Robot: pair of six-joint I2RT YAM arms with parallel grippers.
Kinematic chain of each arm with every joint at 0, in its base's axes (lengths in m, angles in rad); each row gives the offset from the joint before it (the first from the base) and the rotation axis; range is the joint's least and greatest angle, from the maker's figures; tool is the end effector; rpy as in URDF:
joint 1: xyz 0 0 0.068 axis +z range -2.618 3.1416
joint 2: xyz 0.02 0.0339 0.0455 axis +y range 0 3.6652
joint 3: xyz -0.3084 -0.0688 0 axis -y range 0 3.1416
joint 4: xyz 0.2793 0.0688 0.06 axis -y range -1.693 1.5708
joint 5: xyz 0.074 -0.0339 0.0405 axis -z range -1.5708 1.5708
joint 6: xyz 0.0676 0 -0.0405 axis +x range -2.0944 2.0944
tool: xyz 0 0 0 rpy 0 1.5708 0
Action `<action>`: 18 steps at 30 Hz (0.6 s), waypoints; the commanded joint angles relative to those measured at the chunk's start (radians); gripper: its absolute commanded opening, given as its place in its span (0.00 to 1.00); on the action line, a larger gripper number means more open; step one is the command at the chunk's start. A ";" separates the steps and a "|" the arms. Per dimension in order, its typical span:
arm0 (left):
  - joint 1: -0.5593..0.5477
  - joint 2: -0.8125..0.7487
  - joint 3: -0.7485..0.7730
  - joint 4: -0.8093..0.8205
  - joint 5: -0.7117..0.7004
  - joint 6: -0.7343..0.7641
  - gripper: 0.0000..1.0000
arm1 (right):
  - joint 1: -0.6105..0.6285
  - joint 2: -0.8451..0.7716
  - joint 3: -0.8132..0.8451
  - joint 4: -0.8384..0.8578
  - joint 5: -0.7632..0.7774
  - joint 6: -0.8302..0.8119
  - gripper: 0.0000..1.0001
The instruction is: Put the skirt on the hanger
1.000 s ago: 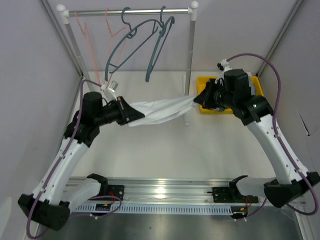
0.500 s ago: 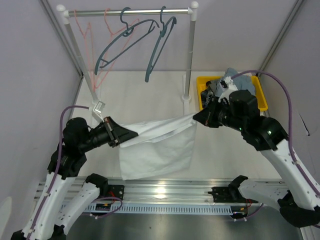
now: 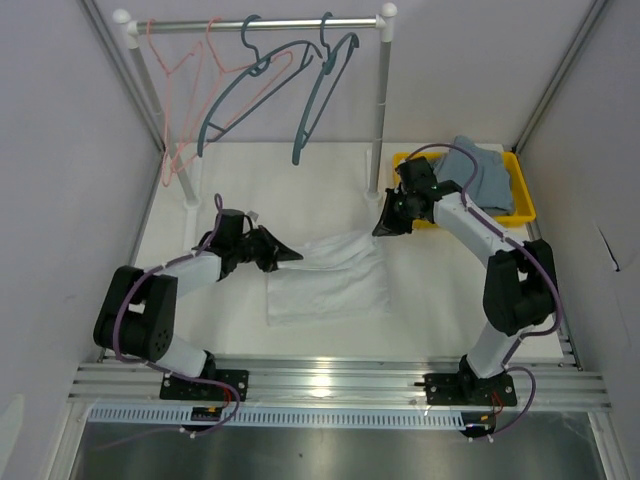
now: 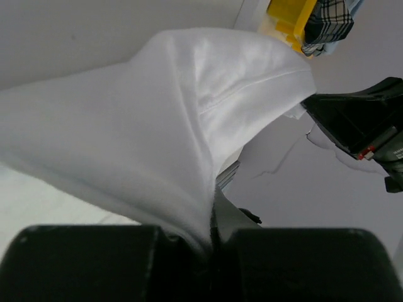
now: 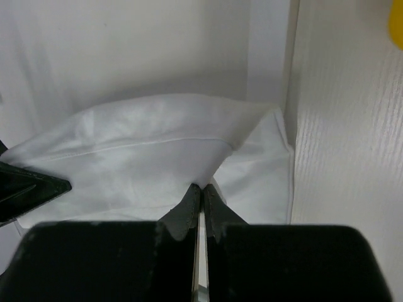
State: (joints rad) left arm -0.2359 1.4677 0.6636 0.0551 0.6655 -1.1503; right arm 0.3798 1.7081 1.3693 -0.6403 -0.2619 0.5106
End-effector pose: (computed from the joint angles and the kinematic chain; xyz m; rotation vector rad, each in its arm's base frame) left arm 0.2998 -0.1150 0.1741 -0.7850 2.4699 -1.3947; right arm 0.3866 0.1732 0.2671 0.0668 2.6423 0.6606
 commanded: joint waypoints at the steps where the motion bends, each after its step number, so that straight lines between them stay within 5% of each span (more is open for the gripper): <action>1: 0.017 0.034 0.034 0.174 0.115 0.009 0.03 | -0.009 0.004 0.047 0.060 -0.054 -0.032 0.00; 10: 0.026 -0.089 -0.103 -0.061 0.062 0.213 0.21 | -0.004 -0.227 -0.354 0.161 -0.060 0.015 0.00; 18: 0.027 -0.100 -0.194 -0.121 0.029 0.300 0.25 | -0.010 -0.332 -0.608 0.211 -0.037 0.028 0.00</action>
State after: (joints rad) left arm -0.2203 1.3777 0.4908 -0.0475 0.7082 -0.9199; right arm 0.3771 1.3968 0.7952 -0.4900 -0.3119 0.5343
